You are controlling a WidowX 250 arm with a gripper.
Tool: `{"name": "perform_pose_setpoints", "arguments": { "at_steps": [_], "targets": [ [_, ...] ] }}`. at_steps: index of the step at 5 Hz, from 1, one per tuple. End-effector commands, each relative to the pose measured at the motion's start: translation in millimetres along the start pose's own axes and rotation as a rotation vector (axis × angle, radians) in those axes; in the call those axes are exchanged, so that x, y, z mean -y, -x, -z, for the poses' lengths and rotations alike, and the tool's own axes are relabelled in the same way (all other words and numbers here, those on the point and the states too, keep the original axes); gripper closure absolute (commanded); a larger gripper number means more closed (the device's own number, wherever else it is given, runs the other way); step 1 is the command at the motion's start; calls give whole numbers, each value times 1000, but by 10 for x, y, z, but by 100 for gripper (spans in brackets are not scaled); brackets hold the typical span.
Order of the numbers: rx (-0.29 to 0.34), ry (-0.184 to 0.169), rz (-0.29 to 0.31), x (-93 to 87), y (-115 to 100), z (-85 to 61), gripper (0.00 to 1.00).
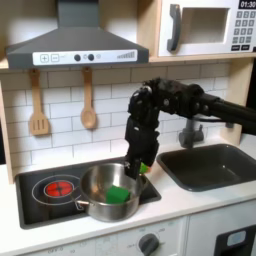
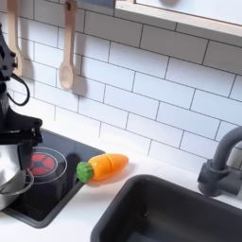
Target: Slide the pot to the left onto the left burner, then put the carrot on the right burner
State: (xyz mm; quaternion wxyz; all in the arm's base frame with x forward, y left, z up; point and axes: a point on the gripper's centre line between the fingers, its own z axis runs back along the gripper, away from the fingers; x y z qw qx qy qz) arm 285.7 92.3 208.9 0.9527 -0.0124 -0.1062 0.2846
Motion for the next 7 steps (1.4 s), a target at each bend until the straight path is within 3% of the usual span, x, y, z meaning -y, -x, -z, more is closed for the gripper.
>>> {"name": "perform_pose_setpoints", "arguments": {
  "at_steps": [1, 3, 7],
  "targets": [
    [-34, 13, 49, 206, -94, 154, 0],
    [-25, 13, 43, 276, -264, 208, 0],
    [-64, -19, 16, 102, -343, 306, 0]
  ]
}}
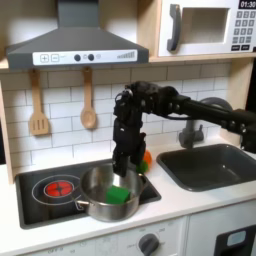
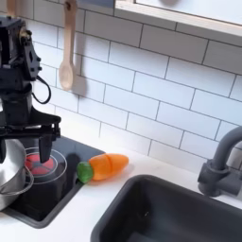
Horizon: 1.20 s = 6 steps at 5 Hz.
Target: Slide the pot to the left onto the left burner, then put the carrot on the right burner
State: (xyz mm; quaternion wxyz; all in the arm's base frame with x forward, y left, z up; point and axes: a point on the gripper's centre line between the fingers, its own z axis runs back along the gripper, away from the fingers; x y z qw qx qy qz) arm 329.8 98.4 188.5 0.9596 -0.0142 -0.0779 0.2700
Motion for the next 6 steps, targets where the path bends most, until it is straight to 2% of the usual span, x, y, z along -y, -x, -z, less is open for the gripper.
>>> {"name": "perform_pose_setpoints", "arguments": {
  "at_steps": [1, 3, 6],
  "targets": [
    [-13, -18, -12, -102, 19, 44, 0],
    [-27, -26, -5, -88, 27, 77, 0],
    [-76, -32, 11, -31, 68, 216, 0]
  ]
}}
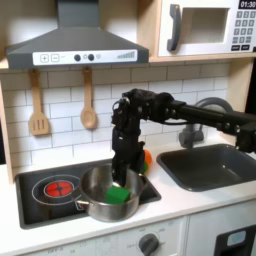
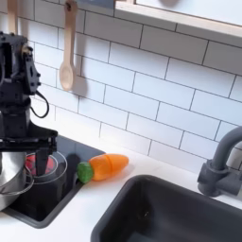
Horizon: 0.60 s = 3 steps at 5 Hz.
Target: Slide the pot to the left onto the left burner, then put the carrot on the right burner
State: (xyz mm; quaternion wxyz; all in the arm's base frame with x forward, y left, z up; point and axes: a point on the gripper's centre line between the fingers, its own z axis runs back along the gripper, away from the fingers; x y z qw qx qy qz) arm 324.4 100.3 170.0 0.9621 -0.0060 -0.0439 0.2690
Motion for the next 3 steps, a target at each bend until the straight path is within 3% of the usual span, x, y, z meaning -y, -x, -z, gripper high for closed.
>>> {"name": "perform_pose_setpoints", "arguments": {
  "at_steps": [1, 2, 3],
  "targets": [
    [-16, -4, 3, 17, -7, 53, 0],
    [-16, -10, -8, -8, -21, 72, 69],
    [-16, -5, -11, -15, -28, 63, 100]
  ]
}}
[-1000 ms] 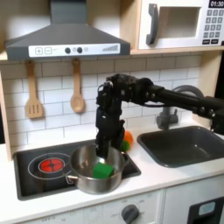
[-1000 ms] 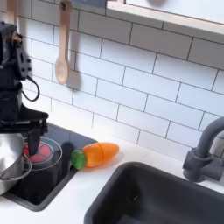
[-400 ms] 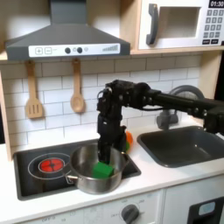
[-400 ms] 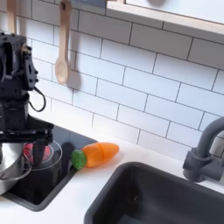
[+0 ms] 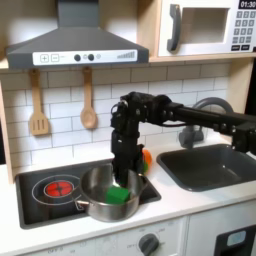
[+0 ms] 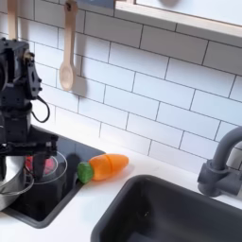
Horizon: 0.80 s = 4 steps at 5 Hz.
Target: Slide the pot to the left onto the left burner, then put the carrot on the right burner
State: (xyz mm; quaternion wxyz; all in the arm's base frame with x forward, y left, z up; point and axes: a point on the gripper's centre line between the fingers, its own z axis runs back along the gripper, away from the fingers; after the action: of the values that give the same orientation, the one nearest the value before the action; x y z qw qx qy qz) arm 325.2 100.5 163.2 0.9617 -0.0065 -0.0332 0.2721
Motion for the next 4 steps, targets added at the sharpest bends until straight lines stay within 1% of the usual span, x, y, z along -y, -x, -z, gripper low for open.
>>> {"name": "perform_pose_setpoints", "arguments": {
  "at_steps": [1, 2, 3, 4],
  "targets": [
    [-9, 8, -8, -13, -39, 29, 100],
    [-13, 1, -5, -6, -53, 44, 100],
    [-18, 5, -8, 7, -80, 38, 100],
    [-13, 9, -6, 42, -161, 26, 100]
  ]
}}
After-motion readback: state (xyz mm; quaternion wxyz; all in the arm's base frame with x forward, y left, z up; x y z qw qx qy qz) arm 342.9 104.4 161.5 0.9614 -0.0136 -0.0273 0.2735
